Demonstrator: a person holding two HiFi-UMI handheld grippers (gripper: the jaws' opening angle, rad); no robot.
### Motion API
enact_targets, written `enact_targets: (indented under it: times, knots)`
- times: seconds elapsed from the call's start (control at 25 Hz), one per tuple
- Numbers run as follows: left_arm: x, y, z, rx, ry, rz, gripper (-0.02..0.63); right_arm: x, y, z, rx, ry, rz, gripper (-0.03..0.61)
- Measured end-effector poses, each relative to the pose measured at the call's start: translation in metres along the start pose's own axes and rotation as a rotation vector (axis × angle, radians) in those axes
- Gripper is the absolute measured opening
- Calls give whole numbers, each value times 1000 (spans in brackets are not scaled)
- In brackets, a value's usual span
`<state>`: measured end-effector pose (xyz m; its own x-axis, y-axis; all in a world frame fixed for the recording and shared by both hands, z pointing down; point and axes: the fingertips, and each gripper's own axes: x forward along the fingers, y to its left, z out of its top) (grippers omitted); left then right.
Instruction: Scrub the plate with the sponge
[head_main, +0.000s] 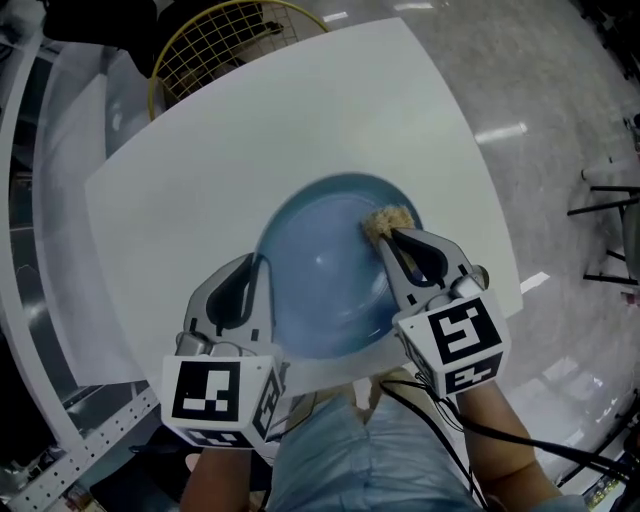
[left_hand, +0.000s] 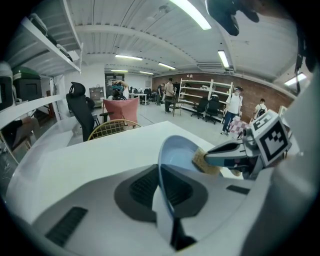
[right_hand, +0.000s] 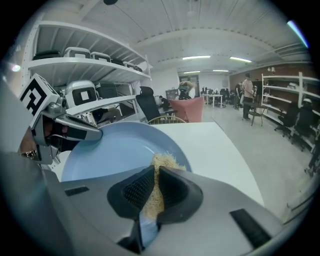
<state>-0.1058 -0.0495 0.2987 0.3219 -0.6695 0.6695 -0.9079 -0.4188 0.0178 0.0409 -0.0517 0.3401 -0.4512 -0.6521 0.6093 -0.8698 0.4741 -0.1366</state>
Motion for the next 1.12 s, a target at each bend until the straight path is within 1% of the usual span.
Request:
enact_targets:
  times: [0.32,0.56,0.88,1.0,1.12]
  knots:
    - [2,1,1,-13,-4,-13,25,13,22,22,-53,-27,46,37]
    - [4,-1,-2,-15,1,-23,24,12,51,28,-103,-48,127,37]
    - [7,0,-2,-5,6,-14,23,-5,102,10,-131,-26,270,37]
    - [7,0,-1,-1,5,-11,23,-12,109,-1,-125,-13,293,37]
    - [6,0,0,6,6,-11,23,-18,107,-11,-115,5,295,37]
